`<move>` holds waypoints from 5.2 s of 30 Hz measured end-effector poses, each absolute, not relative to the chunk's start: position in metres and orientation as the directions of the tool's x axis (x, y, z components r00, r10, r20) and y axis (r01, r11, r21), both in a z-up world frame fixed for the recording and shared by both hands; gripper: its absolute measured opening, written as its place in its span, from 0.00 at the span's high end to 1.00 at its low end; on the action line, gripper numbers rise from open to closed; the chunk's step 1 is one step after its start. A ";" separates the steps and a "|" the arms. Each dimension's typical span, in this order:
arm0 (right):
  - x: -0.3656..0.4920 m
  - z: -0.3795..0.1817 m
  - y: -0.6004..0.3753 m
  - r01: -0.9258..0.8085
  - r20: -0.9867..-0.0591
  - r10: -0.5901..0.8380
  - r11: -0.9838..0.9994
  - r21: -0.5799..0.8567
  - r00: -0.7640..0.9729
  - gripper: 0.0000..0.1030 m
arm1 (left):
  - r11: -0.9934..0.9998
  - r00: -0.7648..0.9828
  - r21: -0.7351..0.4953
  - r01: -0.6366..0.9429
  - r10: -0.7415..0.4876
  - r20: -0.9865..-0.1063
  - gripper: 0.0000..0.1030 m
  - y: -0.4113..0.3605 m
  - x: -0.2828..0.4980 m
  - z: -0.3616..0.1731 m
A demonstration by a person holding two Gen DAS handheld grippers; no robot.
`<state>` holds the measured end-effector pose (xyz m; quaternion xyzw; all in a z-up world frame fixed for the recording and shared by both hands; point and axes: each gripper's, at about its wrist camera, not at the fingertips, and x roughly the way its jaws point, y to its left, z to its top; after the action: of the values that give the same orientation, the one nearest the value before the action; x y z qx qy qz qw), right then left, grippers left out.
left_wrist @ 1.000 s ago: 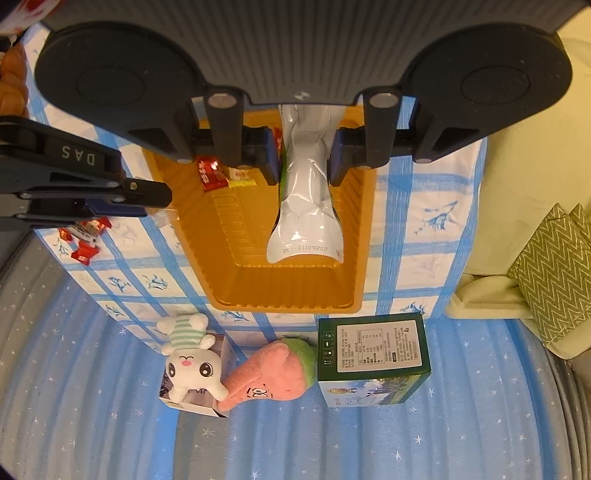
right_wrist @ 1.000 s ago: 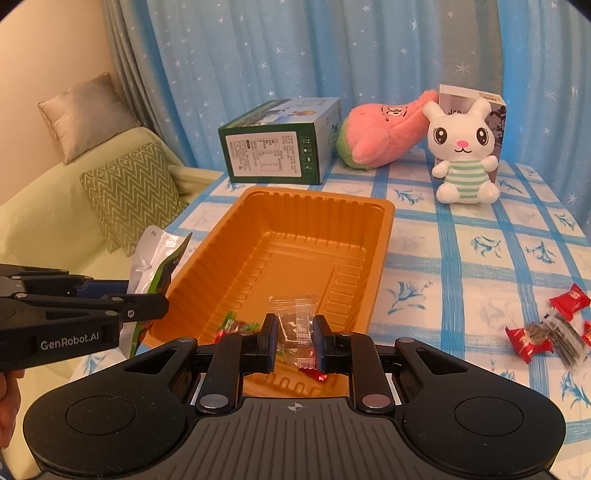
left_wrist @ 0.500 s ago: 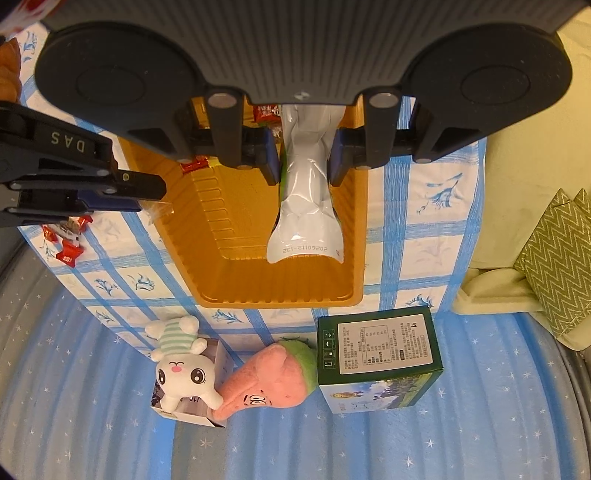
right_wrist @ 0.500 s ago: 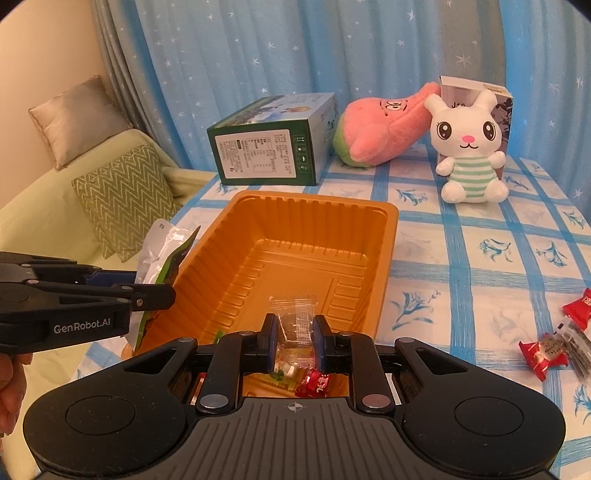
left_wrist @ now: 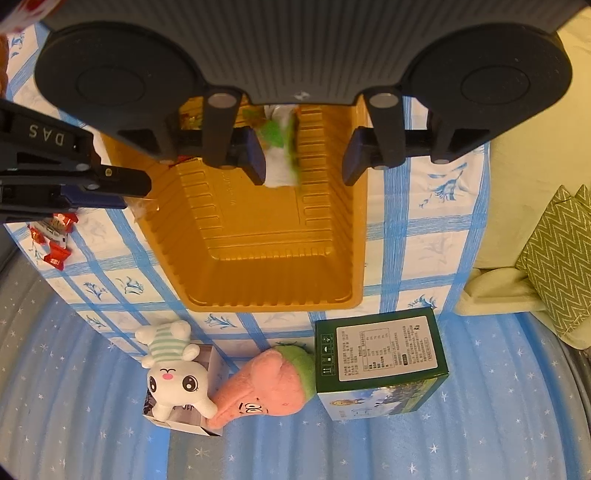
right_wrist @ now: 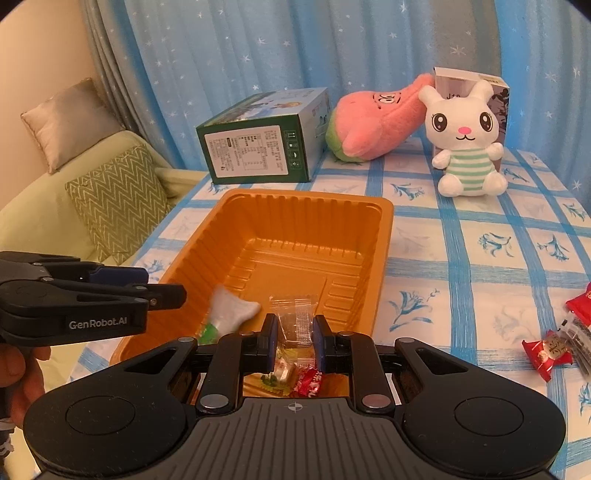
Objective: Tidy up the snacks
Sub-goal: 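Lower both packets into the tray and open both tools, then lift both open tools out of the tray toward the candy pile, then grasp the large red candy with the left tool while the right tool grasps the dark-stick bag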
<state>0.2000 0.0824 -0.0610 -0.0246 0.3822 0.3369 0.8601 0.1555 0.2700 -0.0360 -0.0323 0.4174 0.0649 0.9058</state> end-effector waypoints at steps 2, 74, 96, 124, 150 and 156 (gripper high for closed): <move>0.200 -0.062 0.082 -0.596 -0.675 0.560 0.773 0.218 0.480 0.80 | 0.989 0.643 -0.005 -0.149 0.093 -0.760 0.60 0.271 0.153 -0.036; 0.082 -0.010 -0.147 -0.270 -0.640 0.416 0.909 0.319 0.646 0.40 | 0.967 0.742 -0.212 -0.141 -0.039 -0.669 0.12 0.117 0.017 0.034; 0.104 -0.017 -0.221 -0.172 -0.652 0.326 0.941 0.290 0.684 0.40 | 0.992 0.738 -0.117 0.045 -0.112 -0.665 0.13 0.036 0.074 0.029; 0.198 -0.056 -0.243 -0.236 -0.692 0.295 0.955 0.182 0.659 0.40 | 0.983 0.684 -0.031 0.184 -0.150 -0.714 0.15 -0.013 0.191 -0.022; 0.293 -0.112 -0.222 -0.404 -0.699 0.372 0.905 0.128 0.611 0.41 | 0.907 0.461 -0.035 0.420 -0.247 -0.853 0.77 -0.036 0.330 -0.128; 0.308 -0.112 -0.203 -0.508 -0.688 0.424 0.856 0.093 0.589 0.41 | 0.950 0.482 -0.081 0.300 -0.224 -0.847 0.78 -0.017 0.311 -0.120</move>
<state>0.3078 -0.2032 -0.1117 -0.0564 0.3702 0.2619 0.8895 0.3107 -0.0169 -0.1201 0.0392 0.4854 -0.1525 0.8600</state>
